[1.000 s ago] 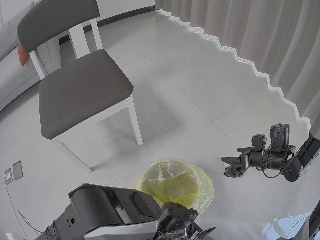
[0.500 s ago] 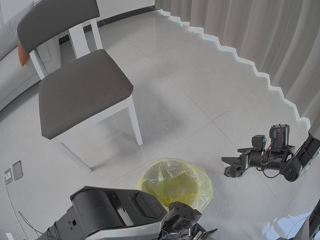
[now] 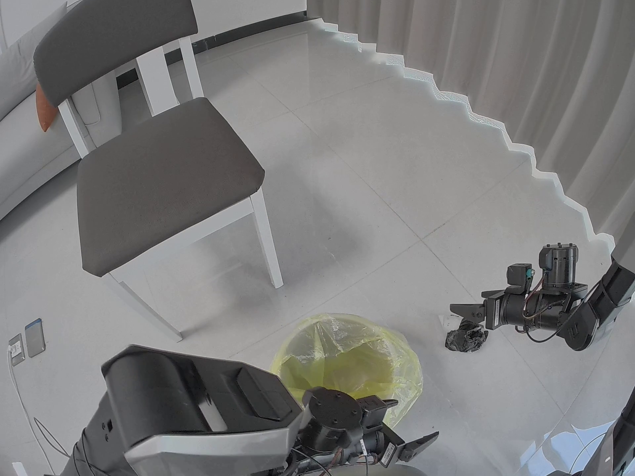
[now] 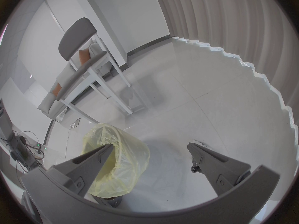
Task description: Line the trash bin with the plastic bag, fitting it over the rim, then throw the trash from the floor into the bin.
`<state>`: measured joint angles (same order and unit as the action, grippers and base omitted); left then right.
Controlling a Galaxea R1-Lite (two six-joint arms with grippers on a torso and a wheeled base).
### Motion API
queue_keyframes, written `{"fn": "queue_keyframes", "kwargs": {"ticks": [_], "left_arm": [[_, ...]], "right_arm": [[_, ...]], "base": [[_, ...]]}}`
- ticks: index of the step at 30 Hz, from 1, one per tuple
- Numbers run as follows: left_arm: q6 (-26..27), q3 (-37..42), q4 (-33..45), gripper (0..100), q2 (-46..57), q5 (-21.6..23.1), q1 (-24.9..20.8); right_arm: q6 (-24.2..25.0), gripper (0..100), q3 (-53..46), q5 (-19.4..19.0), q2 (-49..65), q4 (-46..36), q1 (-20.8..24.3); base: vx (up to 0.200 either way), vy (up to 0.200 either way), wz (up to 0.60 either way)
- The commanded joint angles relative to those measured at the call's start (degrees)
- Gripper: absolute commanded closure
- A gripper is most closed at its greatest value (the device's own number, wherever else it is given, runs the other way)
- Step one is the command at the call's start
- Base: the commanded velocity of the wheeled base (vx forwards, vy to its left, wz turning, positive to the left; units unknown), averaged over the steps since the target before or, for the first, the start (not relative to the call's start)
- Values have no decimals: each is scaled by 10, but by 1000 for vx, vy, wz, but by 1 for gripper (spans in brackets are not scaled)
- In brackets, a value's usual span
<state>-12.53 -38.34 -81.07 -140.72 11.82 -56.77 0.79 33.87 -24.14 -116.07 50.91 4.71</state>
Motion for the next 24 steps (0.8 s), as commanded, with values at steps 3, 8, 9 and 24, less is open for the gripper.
{"fn": "queue_keyframes", "kwargs": {"ticks": [3,8,9,24], "left_arm": [[4,20,-1,0,37,-8,27],[15,22,4,0,61,-66,65],[21,24,6,0,65,-74,76],[53,52,14,0,126,-120,141]], "right_arm": [[-4,0,9,0,-24,-2,-21],[-7,0,23,1,-44,-5,-22],[-7,0,31,1,-53,-9,-22],[-95,0,169,9,-121,-194,-70]], "base": [[0,0,0],[0,0,0],[0,0,0],[0,0,0]]}}
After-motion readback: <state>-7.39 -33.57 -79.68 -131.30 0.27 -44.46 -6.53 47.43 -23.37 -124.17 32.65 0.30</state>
